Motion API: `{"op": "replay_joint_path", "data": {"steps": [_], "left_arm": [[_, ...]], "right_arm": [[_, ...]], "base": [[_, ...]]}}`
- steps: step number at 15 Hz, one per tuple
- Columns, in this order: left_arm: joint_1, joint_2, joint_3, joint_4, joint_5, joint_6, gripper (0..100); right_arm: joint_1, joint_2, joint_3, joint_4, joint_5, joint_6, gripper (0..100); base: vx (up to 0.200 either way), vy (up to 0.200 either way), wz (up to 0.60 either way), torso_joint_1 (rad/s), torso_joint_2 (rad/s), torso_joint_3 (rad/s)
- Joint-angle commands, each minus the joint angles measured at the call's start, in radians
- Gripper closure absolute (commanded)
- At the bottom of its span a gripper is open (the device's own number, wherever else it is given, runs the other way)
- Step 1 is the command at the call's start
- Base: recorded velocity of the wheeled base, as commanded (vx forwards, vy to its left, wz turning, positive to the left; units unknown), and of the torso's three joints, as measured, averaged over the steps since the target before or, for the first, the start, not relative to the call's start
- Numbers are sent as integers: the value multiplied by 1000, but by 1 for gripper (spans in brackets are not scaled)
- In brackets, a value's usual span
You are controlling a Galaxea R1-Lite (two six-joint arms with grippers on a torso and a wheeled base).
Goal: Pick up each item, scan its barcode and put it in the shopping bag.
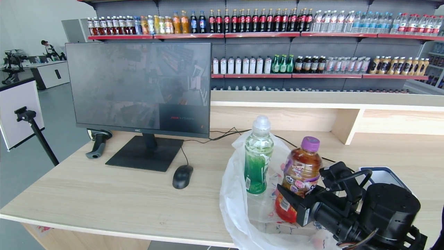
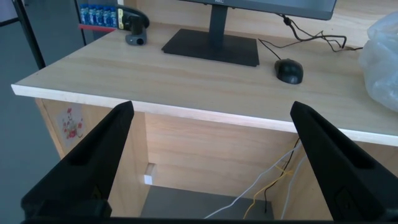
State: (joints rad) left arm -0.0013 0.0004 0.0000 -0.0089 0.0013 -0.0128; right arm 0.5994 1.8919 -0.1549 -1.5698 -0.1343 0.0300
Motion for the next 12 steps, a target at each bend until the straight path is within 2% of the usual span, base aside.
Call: {"op": "replay_joint_path", "data": {"steps": [1, 4, 5, 12], "left_arm": [[0, 0, 0, 0, 0, -1, 0], [0, 0, 0, 0, 0, -1, 0], [0, 0, 0, 0, 0, -1, 0], [0, 0, 0, 3, 2, -7, 0]], "right_arm": [[0, 4, 1, -1, -1, -1, 100], [0, 4, 3, -1, -1, -1, 100], [0, 4, 0, -1, -1, -1, 0], [-1, -39, 20, -1, -1, -1, 0]], "base": [[0, 0, 0, 0, 0, 0], [0, 0, 0, 0, 0, 0], [0, 0, 0, 0, 0, 0], [0, 0, 0, 0, 0, 0]]}}
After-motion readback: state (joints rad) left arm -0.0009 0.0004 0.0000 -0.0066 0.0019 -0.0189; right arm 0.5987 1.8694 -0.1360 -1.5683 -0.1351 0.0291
